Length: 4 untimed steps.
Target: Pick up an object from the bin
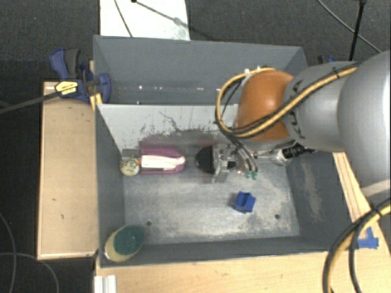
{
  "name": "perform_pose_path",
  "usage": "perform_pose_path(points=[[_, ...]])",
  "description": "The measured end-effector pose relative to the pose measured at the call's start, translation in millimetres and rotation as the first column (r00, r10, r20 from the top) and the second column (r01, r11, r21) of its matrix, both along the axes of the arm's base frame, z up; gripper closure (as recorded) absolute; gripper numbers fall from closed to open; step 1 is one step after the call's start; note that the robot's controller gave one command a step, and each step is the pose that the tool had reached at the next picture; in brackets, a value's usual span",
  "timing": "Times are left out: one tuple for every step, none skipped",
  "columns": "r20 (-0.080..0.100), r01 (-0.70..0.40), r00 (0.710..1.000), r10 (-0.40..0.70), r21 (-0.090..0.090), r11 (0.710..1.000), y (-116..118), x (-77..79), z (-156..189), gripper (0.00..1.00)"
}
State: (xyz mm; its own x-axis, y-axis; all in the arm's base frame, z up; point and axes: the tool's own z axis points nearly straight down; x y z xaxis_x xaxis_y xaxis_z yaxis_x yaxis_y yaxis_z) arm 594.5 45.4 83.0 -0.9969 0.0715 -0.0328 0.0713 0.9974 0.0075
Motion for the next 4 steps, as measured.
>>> perform_pose_path(points=[[0.0, 0.0, 1.0, 0.0, 0.0, 1.0, 0.0, -0.1, 0.0, 1.0], [0.0, 0.0, 1.0, 0.0, 0.0, 1.0, 0.0, -0.1, 0.0, 1.0], [0.0, -0.001, 1.0, 0.001, 0.0, 1.0, 0.0, -0.1, -0.1, 1.0], [0.0, -0.001, 1.0, 0.001, 0.0, 1.0, 0.0, -0.1, -0.1, 1.0]])
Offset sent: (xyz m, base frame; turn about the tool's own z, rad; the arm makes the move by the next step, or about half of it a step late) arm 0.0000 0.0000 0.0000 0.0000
